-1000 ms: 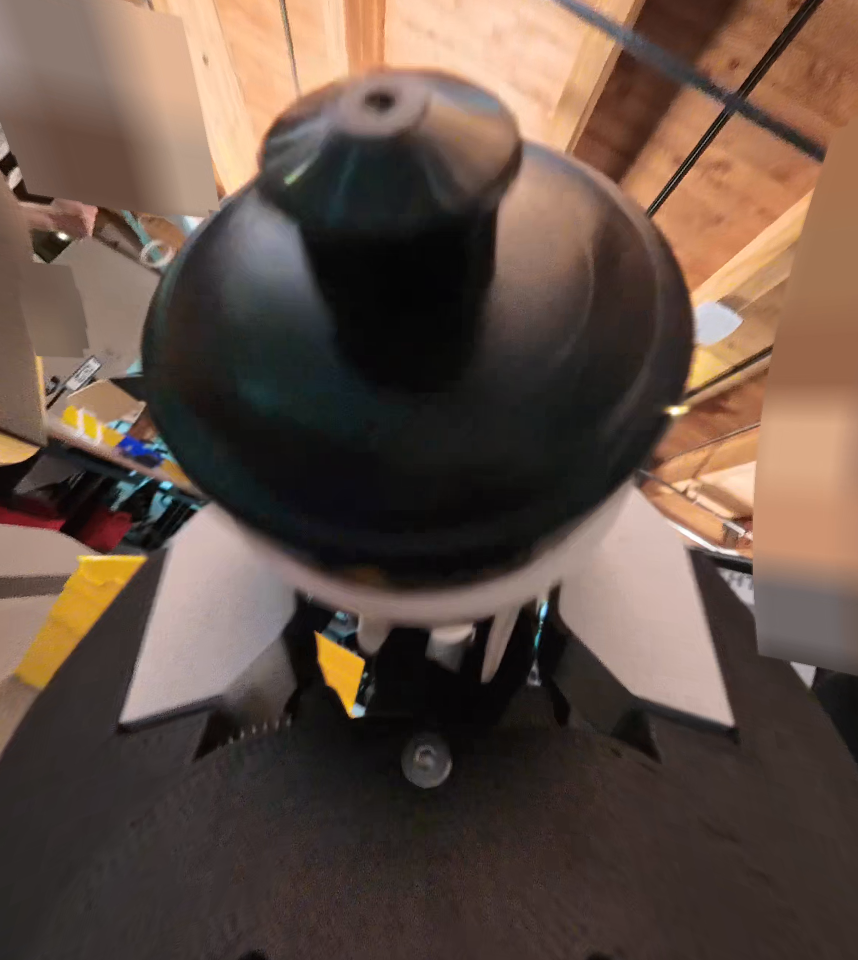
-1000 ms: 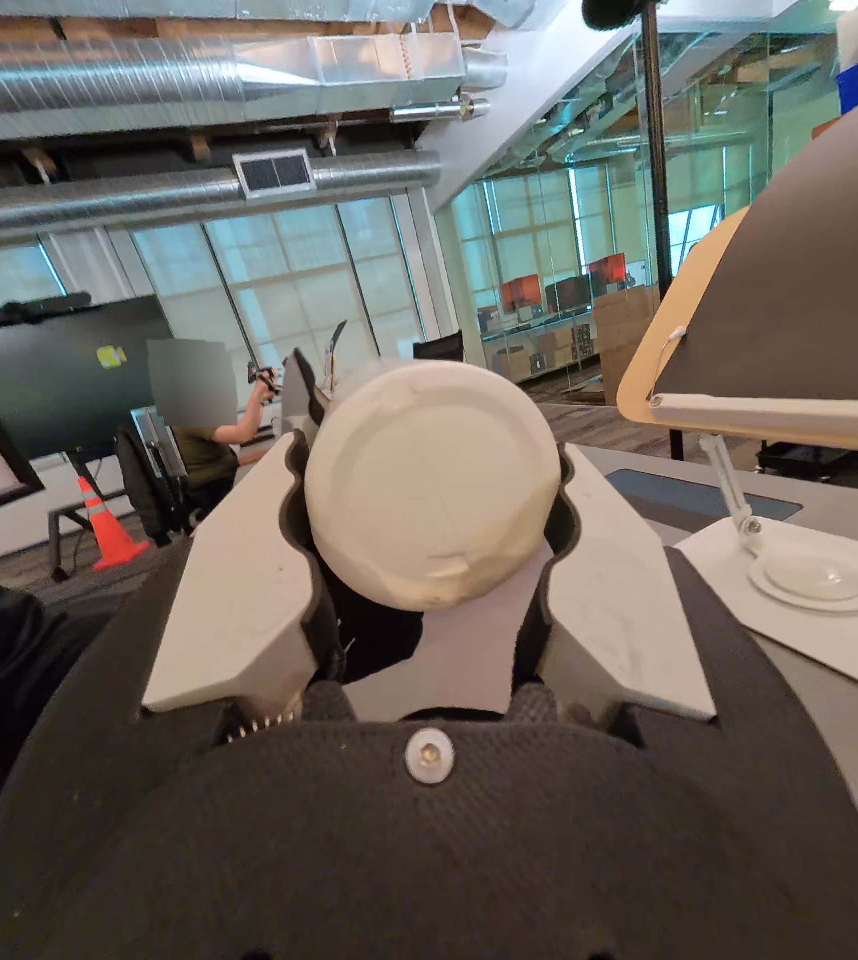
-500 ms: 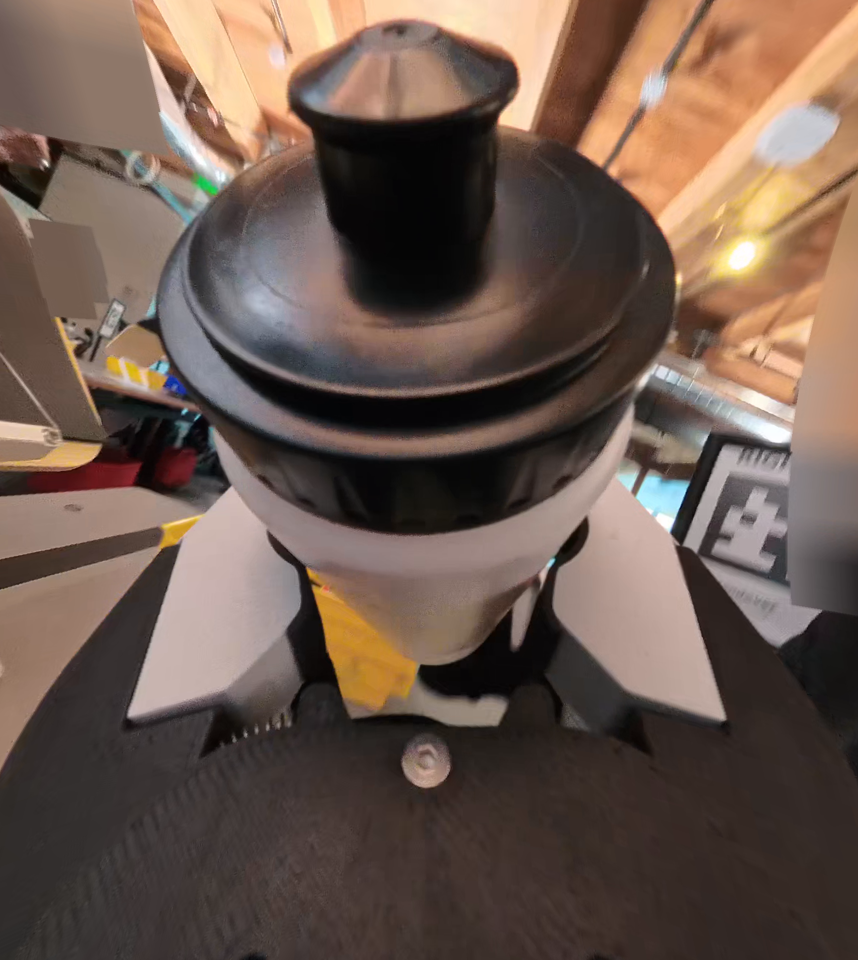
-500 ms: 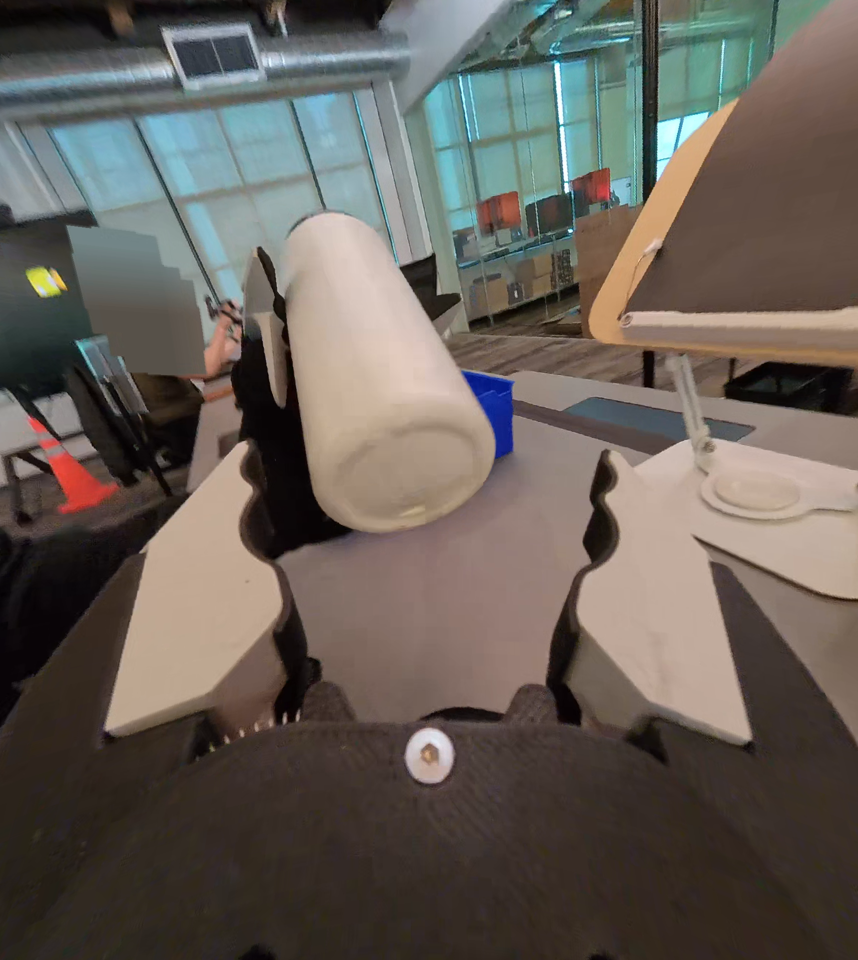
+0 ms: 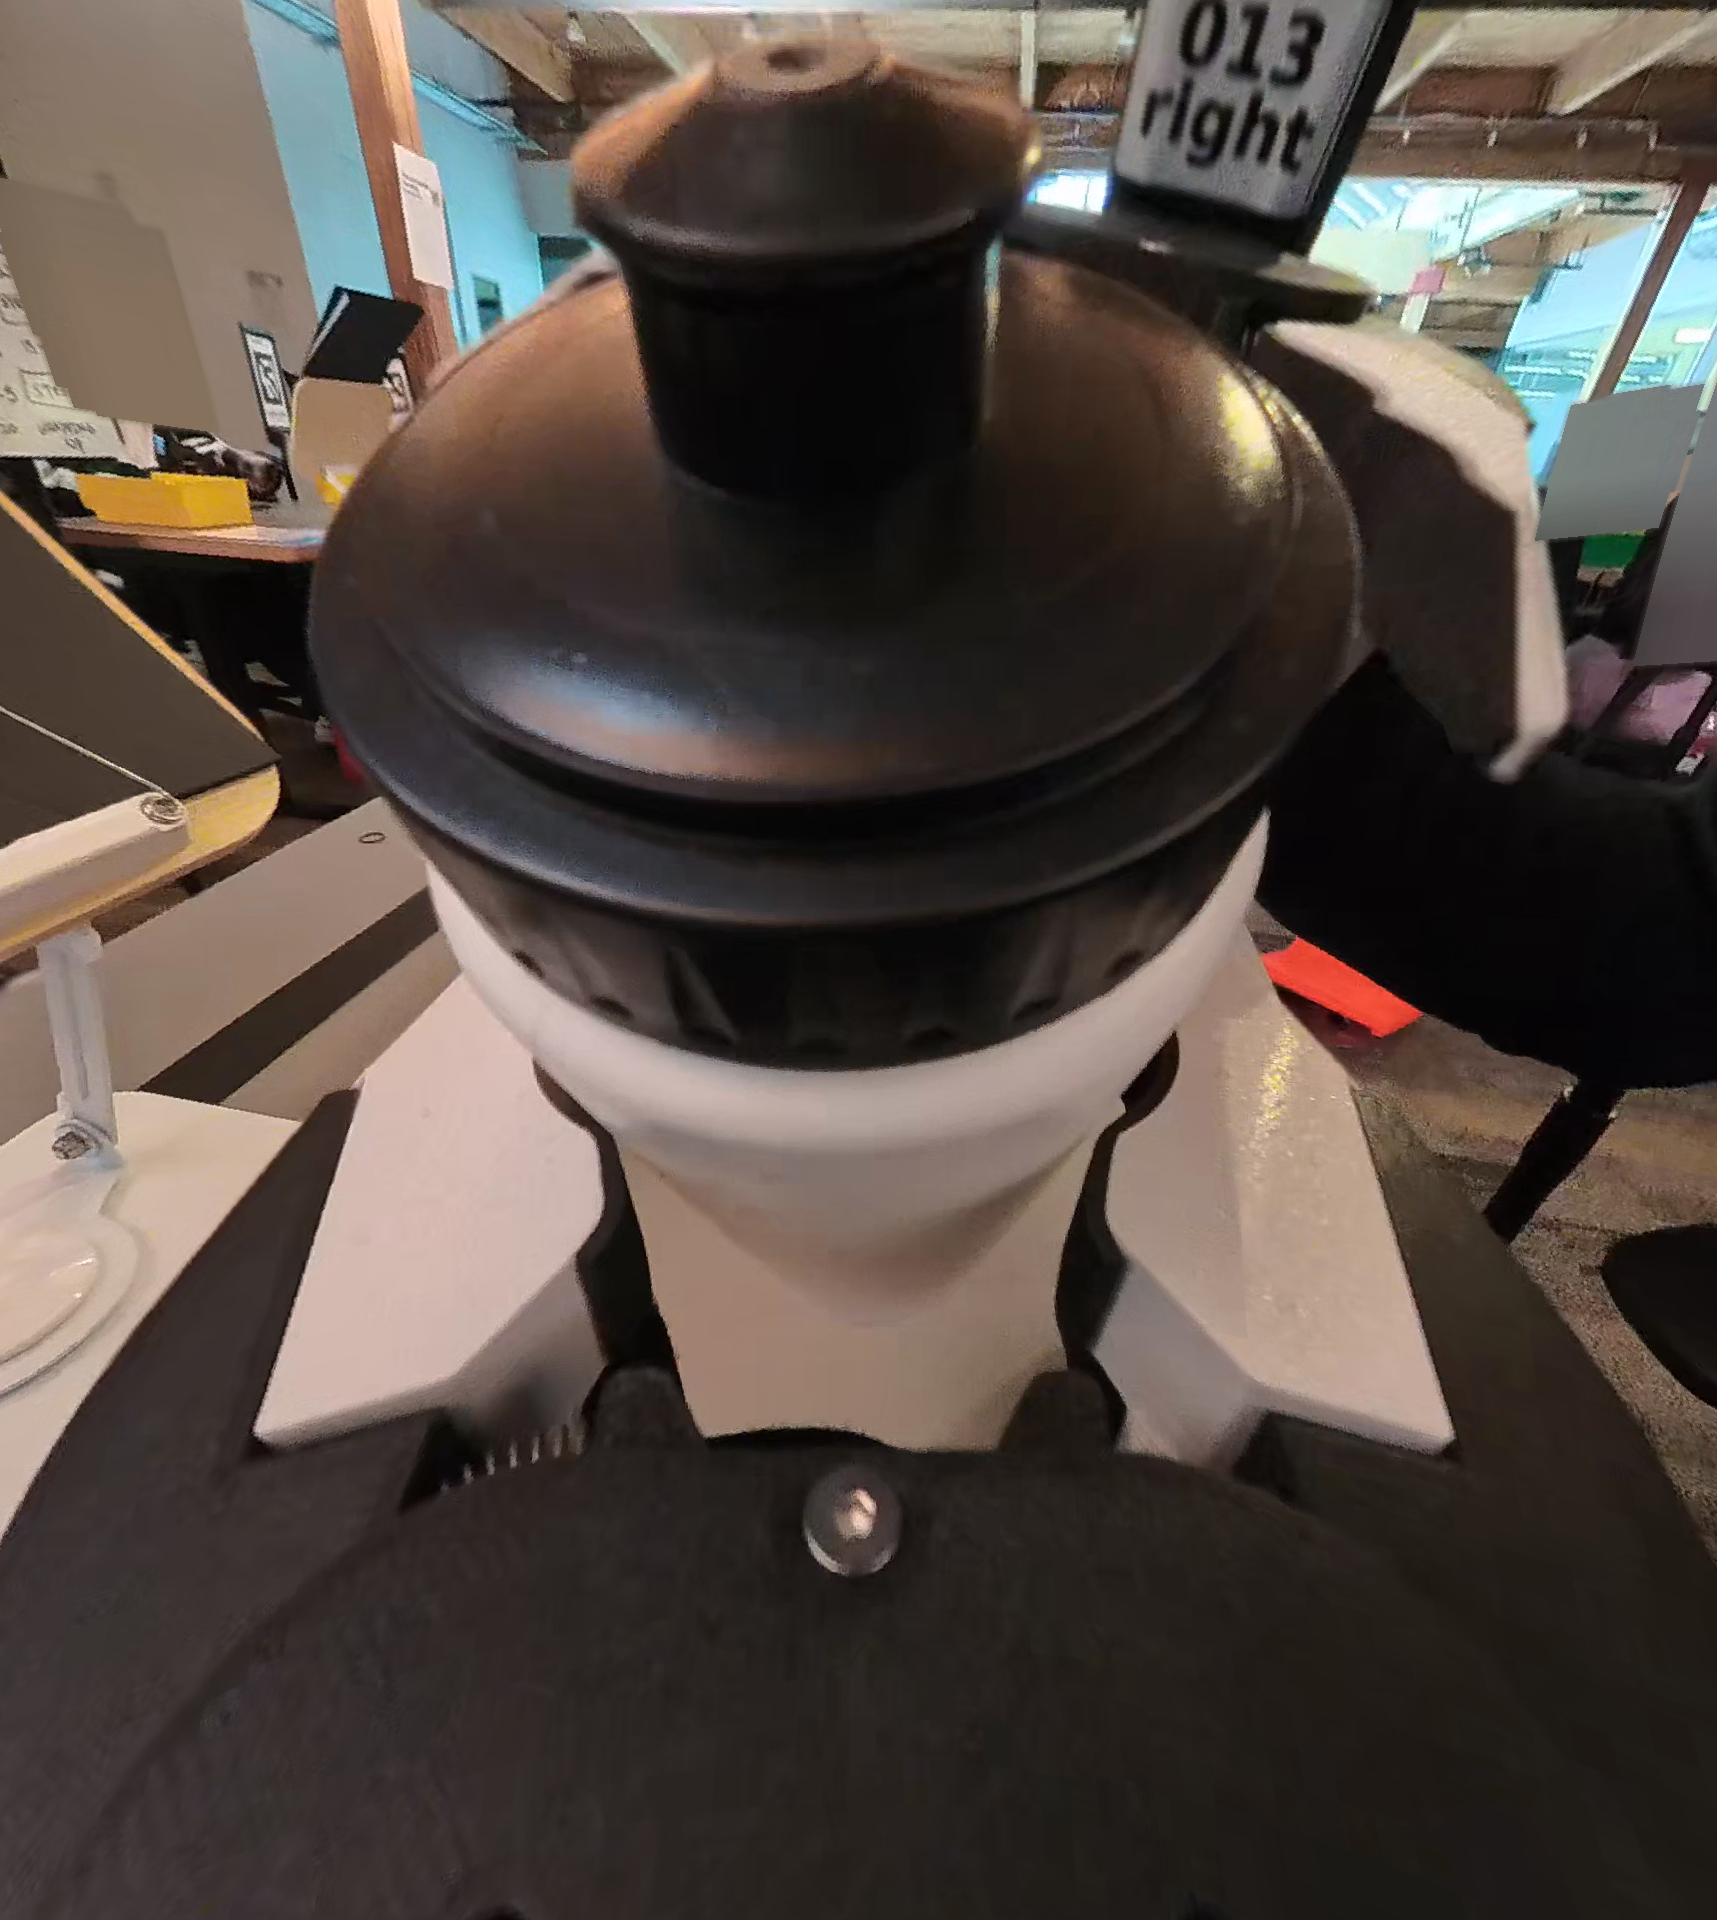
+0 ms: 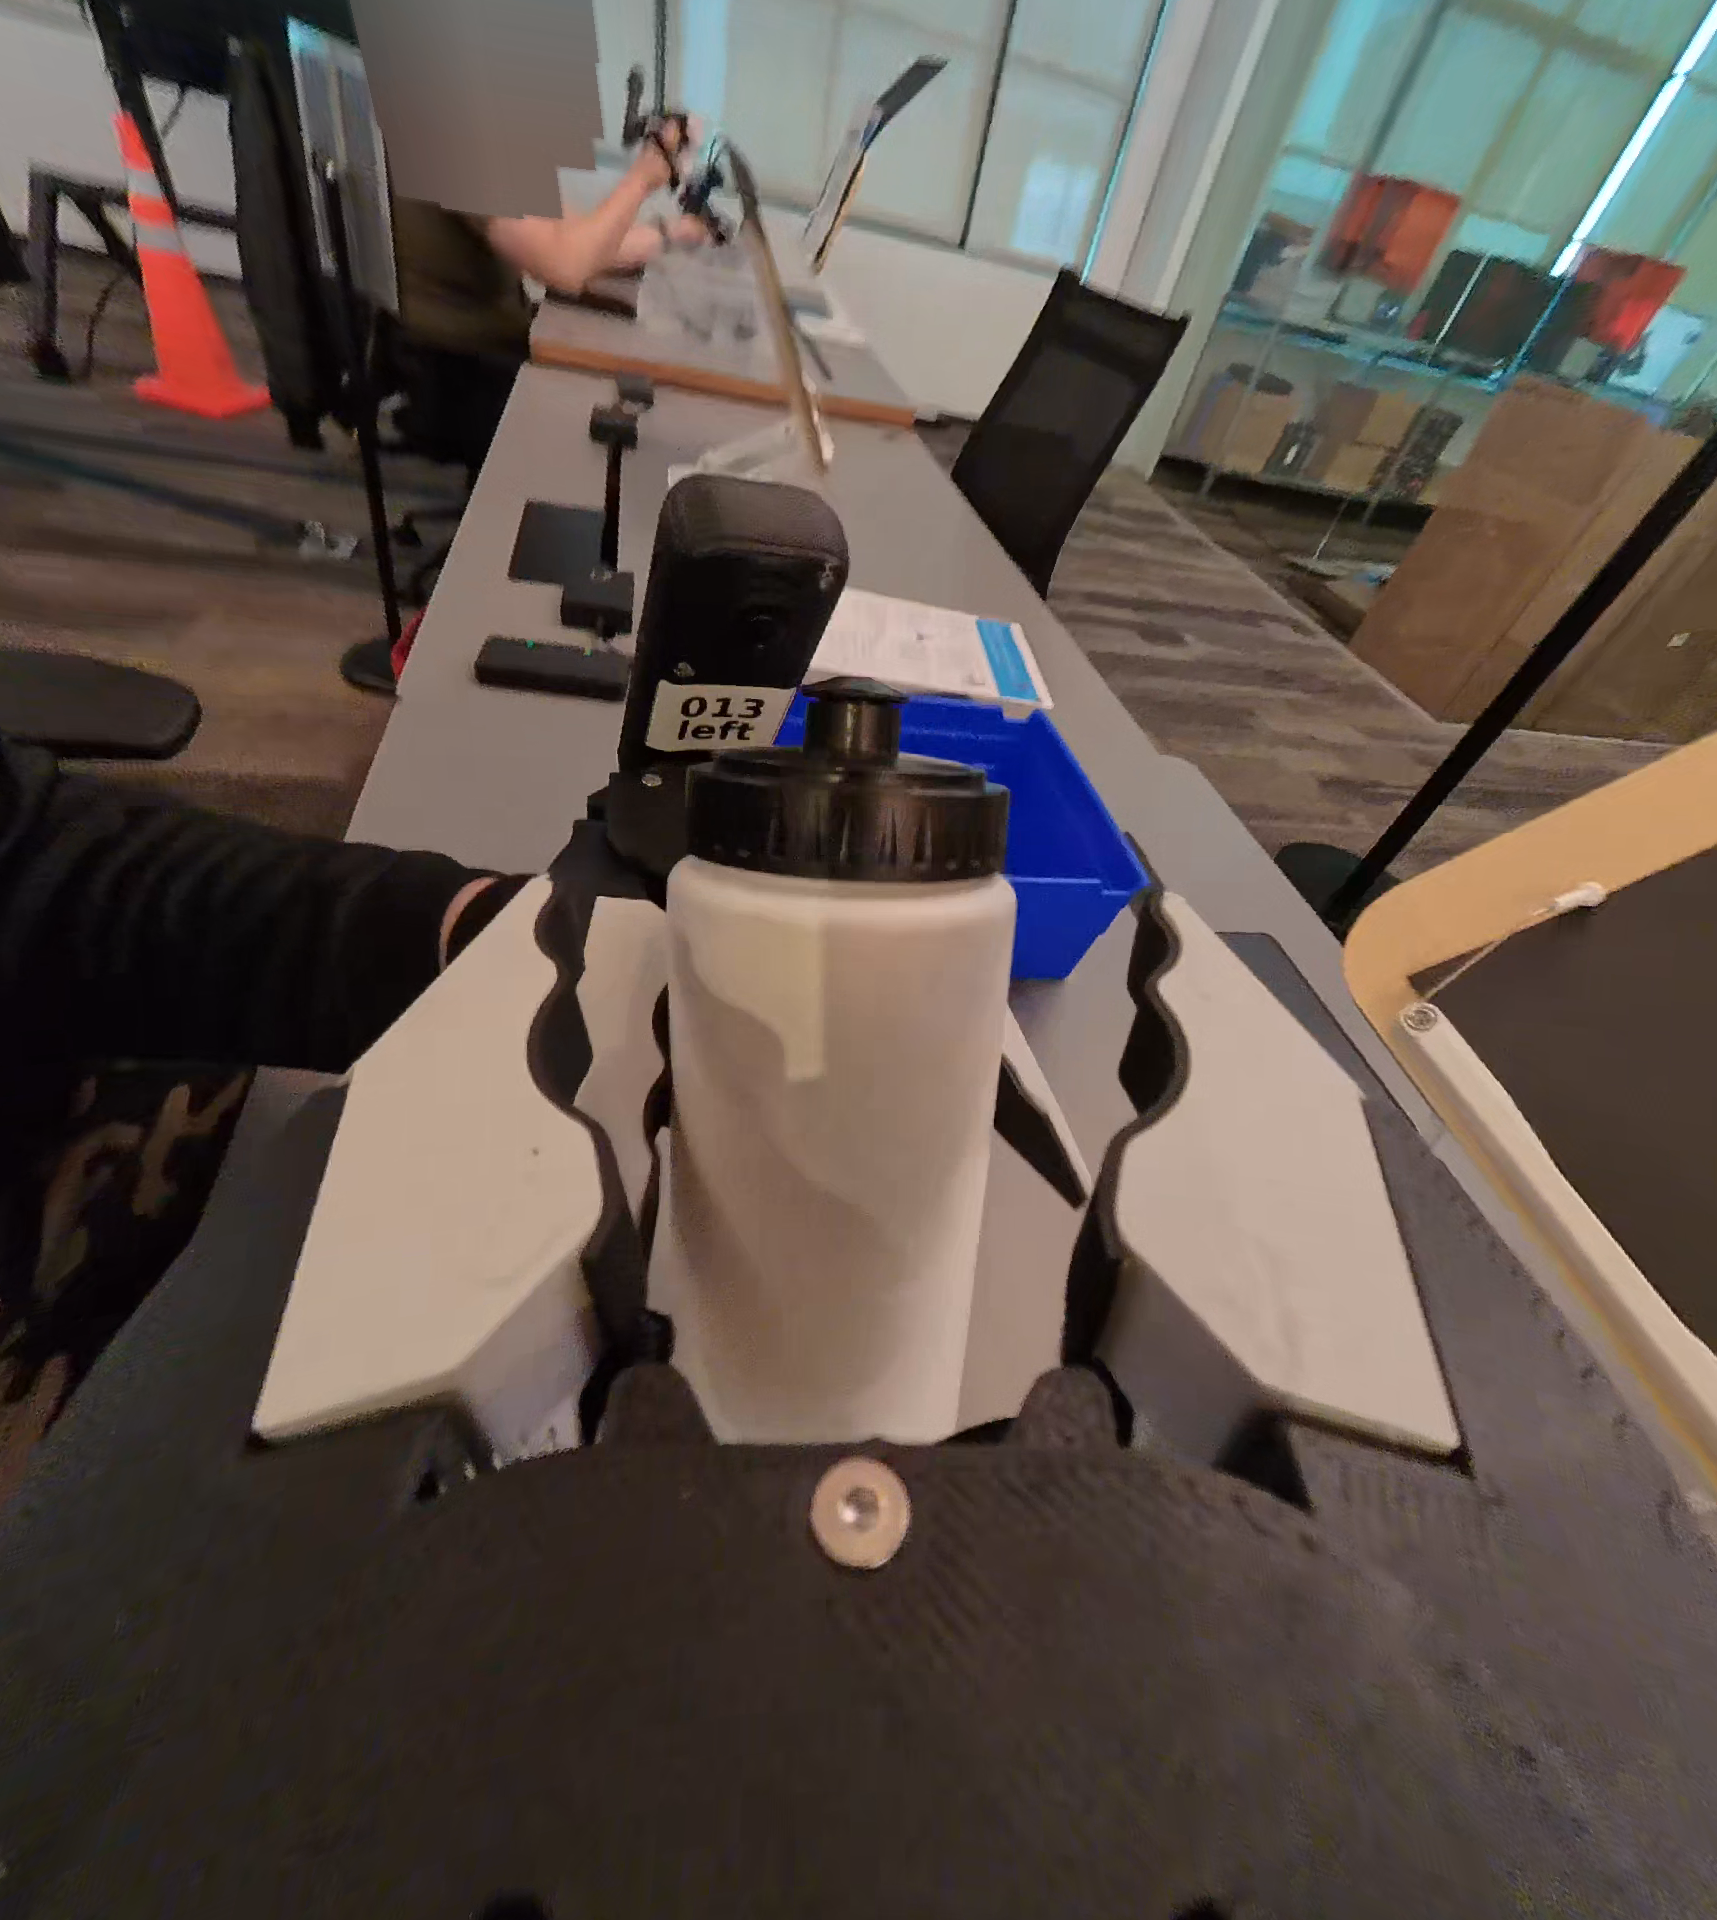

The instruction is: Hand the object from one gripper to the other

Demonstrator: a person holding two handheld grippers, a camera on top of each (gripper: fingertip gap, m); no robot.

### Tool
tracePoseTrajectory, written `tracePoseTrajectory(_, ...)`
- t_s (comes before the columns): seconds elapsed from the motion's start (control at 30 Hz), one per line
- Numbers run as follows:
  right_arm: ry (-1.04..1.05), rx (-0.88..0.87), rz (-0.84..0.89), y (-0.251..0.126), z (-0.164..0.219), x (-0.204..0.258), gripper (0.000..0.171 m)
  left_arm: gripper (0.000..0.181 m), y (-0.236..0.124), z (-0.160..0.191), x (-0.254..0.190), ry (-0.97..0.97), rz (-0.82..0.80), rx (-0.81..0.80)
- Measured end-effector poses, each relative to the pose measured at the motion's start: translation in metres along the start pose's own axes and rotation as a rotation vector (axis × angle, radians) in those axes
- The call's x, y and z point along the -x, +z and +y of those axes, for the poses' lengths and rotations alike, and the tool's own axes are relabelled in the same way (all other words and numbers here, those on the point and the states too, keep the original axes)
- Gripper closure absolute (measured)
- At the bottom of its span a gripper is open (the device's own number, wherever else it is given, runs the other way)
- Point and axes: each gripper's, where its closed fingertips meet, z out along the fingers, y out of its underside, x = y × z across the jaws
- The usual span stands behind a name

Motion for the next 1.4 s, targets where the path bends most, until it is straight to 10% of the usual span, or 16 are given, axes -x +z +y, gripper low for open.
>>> tracePoseTrajectory(1.13,0.007,0.013,-0.041,0.008,0.009,-0.007,0.095,0.068,0.004,-0.001,0.008,0.045,-0.092,0.014)
tracePoseTrajectory(1.4,0.033,-0.255,0.053,-0.034,-0.052,-0.049,0.095,0.066,-0.036,0.011,0.029,-0.525,-0.022,-0.341)
